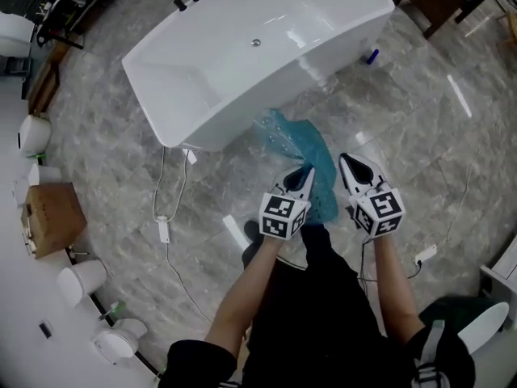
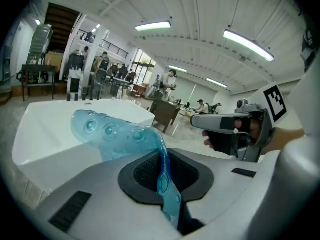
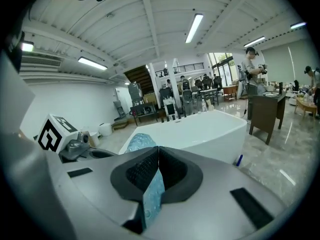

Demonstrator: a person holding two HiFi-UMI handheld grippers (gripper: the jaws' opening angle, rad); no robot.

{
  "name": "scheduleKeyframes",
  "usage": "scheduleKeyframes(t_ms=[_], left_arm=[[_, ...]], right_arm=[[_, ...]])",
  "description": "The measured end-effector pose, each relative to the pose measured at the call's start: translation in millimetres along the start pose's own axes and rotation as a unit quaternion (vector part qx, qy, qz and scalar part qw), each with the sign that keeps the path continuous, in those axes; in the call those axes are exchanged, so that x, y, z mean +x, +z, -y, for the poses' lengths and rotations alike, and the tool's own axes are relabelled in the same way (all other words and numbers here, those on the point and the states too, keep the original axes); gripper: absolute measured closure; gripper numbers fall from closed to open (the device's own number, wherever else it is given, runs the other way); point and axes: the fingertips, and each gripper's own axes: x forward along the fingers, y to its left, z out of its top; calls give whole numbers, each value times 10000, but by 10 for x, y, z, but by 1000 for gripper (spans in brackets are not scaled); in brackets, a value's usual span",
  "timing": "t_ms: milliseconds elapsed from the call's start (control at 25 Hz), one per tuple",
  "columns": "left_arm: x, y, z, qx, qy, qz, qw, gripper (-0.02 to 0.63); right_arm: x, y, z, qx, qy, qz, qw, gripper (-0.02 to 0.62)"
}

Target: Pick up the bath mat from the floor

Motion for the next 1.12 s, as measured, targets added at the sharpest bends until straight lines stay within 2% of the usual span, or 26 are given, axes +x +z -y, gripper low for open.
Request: scheduleKeyframes(t_ms=[280,600,800,1000,1120], left_arm=[[-421,789,260,648,143,754,9949,569],[-1250,1583,464,1216,476,1711,9766,569],[-1693,1974,505,1579,906,2002,9627,569],[-1966,2172,388,1620,1312,2164,9538,569],[-2090,2179,271,1604,1502,2169,9511,569]], right_arm=[[-183,535,-98,-328,194,394,9985,581],[-438,1350,-450,-829,421,1077,9898,581],[-657,1805,-653,-966,742,1568,9801,581],[-848,2148,-786,-1142,958,1850,9714,581],[-851,2186,-830,-1337,983,1809,9694,581]])
